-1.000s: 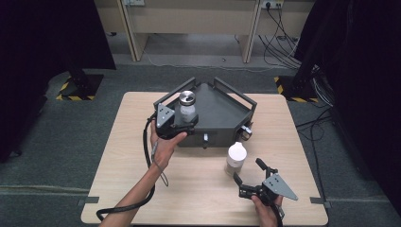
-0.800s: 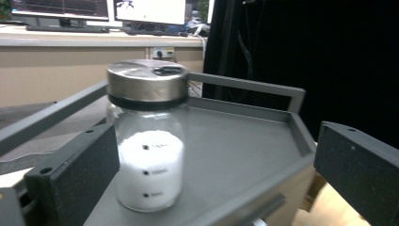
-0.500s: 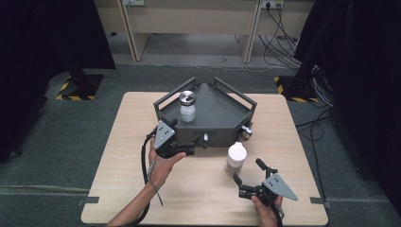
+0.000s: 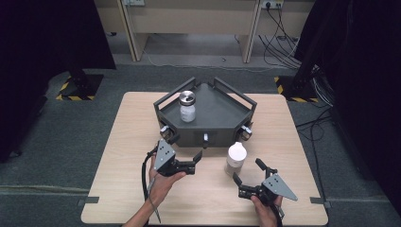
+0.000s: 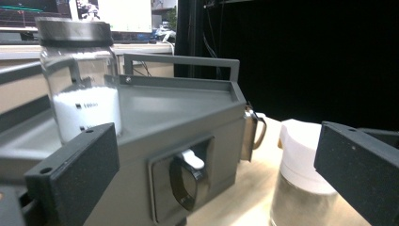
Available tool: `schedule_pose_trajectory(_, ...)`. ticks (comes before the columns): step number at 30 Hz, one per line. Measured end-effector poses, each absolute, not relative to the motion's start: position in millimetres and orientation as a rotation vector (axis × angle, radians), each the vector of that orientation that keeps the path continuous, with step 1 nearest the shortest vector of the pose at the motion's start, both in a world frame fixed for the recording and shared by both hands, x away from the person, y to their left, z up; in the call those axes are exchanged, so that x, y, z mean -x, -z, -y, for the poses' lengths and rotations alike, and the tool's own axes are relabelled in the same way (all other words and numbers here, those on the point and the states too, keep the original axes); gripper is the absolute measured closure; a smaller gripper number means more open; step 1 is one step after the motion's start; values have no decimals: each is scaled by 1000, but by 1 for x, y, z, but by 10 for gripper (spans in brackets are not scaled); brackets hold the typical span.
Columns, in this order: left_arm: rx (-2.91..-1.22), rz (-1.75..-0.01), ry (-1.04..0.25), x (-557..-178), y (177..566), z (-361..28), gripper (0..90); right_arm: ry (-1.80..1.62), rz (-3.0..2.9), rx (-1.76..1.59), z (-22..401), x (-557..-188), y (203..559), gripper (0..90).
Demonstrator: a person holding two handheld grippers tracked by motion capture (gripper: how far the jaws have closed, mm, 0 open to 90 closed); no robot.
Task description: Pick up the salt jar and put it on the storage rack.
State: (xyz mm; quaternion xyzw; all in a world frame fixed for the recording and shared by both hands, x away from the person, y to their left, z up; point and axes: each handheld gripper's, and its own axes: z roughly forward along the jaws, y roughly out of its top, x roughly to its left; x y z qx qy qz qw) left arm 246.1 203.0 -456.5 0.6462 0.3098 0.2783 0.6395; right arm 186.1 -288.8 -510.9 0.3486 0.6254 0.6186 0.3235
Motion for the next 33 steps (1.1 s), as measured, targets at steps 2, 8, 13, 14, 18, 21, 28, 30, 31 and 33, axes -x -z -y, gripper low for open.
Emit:
schedule_pose_trajectory(2,-1481,-703,-632,-243,461,-204,0,-1623,-1640,-911,289,-186,511,4)
schedule_pose_trajectory(8,-1490,-689,-629,-236,474,-209,0,-1625,-1642,-914,289,-187,511,4)
schedule_pose_trajectory(13,-1501,-689,-625,-233,483,-213,0,-1622,-1652,-908,289,-188,512,4)
schedule_pose_trajectory(14,-1503,-687,-627,-233,484,-213,0,-1622,-1652,-911,289,-188,512,4)
schedule_pose_trajectory(18,-1499,-689,-626,-231,490,-215,0,-1624,-1649,-912,289,-188,512,4)
schedule_pose_trajectory(21,-1505,-689,-621,-230,492,-218,0,-1622,-1653,-907,289,-188,512,4)
schedule_pose_trajectory(28,-1505,-682,-626,-229,496,-222,0,-1620,-1651,-914,290,-187,513,4)
schedule_pose_trajectory(30,-1505,-676,-621,-229,498,-223,0,-1620,-1648,-920,291,-186,513,4)
schedule_pose_trajectory(31,-1505,-676,-619,-229,499,-224,0,-1619,-1647,-920,291,-185,513,4)
schedule_pose_trajectory(33,-1511,-677,-615,-229,501,-225,0,-1617,-1643,-923,291,-184,513,4)
